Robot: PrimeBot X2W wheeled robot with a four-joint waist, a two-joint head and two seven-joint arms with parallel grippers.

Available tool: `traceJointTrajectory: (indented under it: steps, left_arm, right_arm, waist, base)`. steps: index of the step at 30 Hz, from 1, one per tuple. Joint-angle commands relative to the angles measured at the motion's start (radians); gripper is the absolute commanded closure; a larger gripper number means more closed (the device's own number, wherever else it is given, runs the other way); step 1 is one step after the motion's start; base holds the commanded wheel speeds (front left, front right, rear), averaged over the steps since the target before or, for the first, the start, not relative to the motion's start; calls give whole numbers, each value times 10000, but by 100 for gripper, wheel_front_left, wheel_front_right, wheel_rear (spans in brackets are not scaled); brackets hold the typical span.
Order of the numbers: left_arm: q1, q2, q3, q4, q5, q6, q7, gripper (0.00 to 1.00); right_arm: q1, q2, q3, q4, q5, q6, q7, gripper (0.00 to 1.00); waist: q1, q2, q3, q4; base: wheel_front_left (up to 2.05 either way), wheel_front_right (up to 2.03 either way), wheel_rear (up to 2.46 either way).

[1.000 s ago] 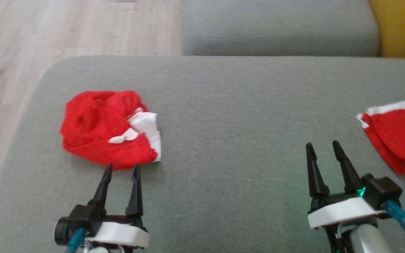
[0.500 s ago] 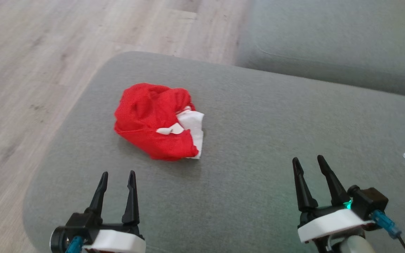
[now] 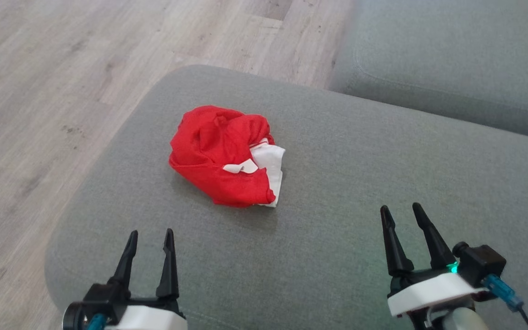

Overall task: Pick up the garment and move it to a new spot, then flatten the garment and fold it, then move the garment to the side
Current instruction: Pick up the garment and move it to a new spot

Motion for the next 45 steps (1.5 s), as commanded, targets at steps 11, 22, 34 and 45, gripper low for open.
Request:
traceJointTrajectory:
  steps: [11,22,34,45]
  left_arm:
    - [-1698,98,78,247,410,-568,-55,0]
    - [-5513,770,-2285,3156,122,-1017,2608,0]
    - [-6676,1027,-2395,5320,-20,-892,2244,100]
    - [-6175,518,-2121,2682,-356,-843,-85,100]
  right_arm:
    - [-646,-39,-34,-582,-234,-7,-110,0]
    - [-1331,-39,-353,-745,-573,-7,-110,0]
    - [-1558,-39,-279,-531,-463,-7,-111,0]
    - [-1330,-39,-138,-262,-244,-7,-111,0]
  waist:
    - [0,0,1257,-912]
    - [0,0,2723,-1856]
    - [0,0,2878,-2359]
    - [0,0,1517,-3092]
  base:
    - [0,0,0]
    - [0,0,0]
    - [0,0,0]
    - [0,0,0]
